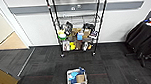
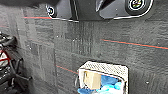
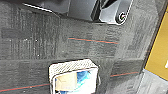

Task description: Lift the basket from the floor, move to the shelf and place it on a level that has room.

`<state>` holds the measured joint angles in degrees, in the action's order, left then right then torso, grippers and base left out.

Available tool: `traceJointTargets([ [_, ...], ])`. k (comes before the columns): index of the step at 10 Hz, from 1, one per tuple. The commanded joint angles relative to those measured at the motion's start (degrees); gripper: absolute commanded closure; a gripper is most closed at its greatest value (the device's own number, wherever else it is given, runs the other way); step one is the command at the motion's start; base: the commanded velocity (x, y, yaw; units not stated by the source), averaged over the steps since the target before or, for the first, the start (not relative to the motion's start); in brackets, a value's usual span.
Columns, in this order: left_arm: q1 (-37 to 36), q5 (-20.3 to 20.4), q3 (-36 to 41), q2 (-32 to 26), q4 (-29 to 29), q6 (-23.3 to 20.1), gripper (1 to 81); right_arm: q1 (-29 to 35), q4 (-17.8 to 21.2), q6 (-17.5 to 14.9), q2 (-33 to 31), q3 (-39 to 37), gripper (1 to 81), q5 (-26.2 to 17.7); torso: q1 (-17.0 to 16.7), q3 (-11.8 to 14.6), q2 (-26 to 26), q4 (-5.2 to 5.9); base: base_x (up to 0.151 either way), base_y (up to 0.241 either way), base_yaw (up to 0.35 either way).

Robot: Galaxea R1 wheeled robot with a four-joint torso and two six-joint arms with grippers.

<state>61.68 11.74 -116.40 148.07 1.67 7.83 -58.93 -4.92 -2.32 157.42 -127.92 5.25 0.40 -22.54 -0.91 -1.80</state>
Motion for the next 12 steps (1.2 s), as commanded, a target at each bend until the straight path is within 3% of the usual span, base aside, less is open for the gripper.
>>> traceJointTargets([
  [1, -3.28, -2.25, 1.52, -1.80, 0.09, 0.17, 1.0, 3.77, 0.44, 0.03, -1.03, 0.66, 1.0, -2.27, 0.00, 0.00, 0.00, 0.00, 0.112, 0.000, 0.000],
  [12, -2.67, -1.37, 2.58, -2.24, 0.00, 0.26, 1.0, 3.07, 0.62, 0.03, -0.59, -0.57, 1.0, -2.18, 0.00, 0.02, 0.00, 0.00, 0.111, 0.000, 0.000],
])
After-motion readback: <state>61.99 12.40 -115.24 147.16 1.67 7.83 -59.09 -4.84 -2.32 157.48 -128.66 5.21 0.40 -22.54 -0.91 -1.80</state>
